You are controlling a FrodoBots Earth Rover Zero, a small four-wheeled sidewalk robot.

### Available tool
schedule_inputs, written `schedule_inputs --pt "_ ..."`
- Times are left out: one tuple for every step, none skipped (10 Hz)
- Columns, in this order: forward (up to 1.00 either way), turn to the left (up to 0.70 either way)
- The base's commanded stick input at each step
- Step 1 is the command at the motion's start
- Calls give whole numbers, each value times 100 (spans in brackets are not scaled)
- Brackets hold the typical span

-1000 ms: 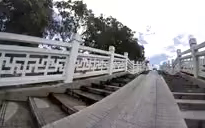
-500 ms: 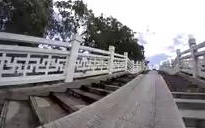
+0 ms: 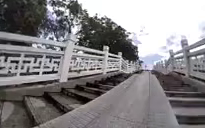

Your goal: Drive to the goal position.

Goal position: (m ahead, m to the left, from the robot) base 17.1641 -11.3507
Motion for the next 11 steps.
schedule_inputs --pt "70 -2" --pt "70 0" --pt "70 0" --pt "70 0" --pt "70 0" --pt "70 0" --pt "70 0" --pt "70 0" --pt "70 0" --pt "70 -1" --pt "70 -11"
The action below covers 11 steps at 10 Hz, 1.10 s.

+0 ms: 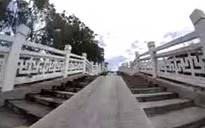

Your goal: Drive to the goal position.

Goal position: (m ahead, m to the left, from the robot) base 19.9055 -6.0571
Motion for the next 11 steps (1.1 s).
schedule_inputs --pt "70 -14" --pt "70 -14" --pt "34 -7" --pt "0 0" --pt "0 0" --pt "0 0" --pt "0 0" --pt "0 0" --pt "0 0" --pt "0 0" --pt "0 0"
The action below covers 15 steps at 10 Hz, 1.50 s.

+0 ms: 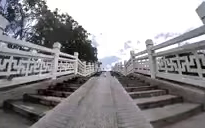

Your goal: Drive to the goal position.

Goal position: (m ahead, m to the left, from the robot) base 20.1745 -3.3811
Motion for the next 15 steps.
schedule_inputs --pt "0 0" --pt "9 0" --pt "41 0" --pt "45 0" --pt "45 0" --pt "45 0" --pt "45 0" --pt "45 0" --pt "45 0" --pt "45 0" --pt "45 0" --pt "45 0" --pt "45 0" --pt "45 0" --pt "45 0"
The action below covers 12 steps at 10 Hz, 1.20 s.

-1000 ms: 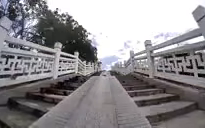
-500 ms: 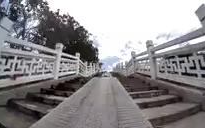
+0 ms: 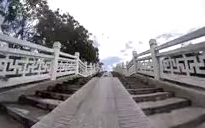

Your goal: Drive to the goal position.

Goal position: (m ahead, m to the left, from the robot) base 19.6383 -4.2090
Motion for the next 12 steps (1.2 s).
schedule_inputs --pt "45 0" --pt "45 0" --pt "45 0" --pt "45 0" --pt "45 0" --pt "45 0" --pt "45 0" --pt "45 0" --pt "45 0" --pt "45 0" --pt "45 0" --pt "45 0"
